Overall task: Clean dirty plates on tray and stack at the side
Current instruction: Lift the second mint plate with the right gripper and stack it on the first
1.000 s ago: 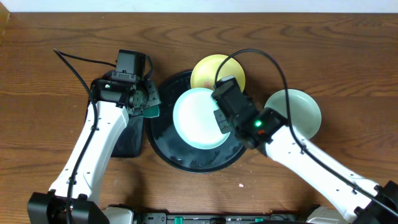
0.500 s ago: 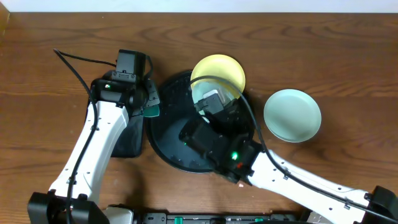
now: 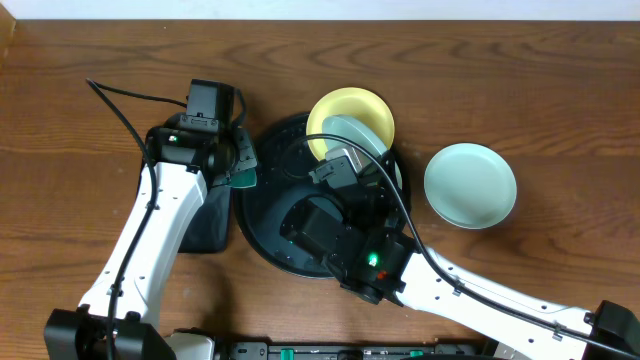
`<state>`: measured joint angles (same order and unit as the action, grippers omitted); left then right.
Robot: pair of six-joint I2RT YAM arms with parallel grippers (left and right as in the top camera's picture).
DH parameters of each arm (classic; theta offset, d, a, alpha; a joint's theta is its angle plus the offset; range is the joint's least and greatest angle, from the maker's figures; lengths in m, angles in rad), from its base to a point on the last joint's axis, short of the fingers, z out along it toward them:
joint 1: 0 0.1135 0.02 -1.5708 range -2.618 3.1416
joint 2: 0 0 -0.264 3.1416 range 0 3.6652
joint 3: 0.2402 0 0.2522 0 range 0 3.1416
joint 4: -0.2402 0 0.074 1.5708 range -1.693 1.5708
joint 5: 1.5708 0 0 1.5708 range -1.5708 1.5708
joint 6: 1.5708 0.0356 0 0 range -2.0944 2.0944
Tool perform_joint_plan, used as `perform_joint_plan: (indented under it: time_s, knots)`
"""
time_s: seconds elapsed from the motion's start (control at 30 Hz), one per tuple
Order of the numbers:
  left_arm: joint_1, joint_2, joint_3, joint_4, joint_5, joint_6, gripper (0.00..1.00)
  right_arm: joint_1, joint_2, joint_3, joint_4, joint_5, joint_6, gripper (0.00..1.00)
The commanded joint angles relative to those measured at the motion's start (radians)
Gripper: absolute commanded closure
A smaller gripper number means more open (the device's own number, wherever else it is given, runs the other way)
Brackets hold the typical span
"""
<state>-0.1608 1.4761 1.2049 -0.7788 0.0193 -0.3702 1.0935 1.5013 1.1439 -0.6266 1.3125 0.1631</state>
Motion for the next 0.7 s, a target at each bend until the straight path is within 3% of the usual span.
perform_joint_plan:
  time_s: [0.0, 0.2, 0.37, 0.5, 0.53, 0.67]
  knots:
    - [0.003, 0.007, 0.002, 0.000, -0.012, -0.010, 0.93, 0.013, -0.029, 0.010, -0.023, -0.098, -0.002, 0.99]
    - [0.003, 0.007, 0.001, -0.002, -0.012, -0.010, 0.92, -0.075, -0.029, 0.007, -0.063, -0.691, 0.201, 0.99]
    - [0.003, 0.007, 0.001, -0.002, -0.005, -0.010, 0.93, -0.236, -0.046, 0.008, -0.054, -0.995, 0.218, 0.99]
    - [0.003, 0.007, 0.001, -0.003, -0.005, -0.010, 0.93, -0.468, -0.135, 0.008, -0.027, -1.305, 0.195, 0.99]
    - [0.003, 0.007, 0.002, -0.002, -0.005, -0.010, 0.92, -0.583, -0.174, 0.008, -0.034, -1.398, 0.195, 0.99]
    - [0.003, 0.007, 0.001, -0.002, -0.005, -0.010, 0.93, -0.818, -0.222, 0.008, -0.102, -1.507, 0.195, 0.99]
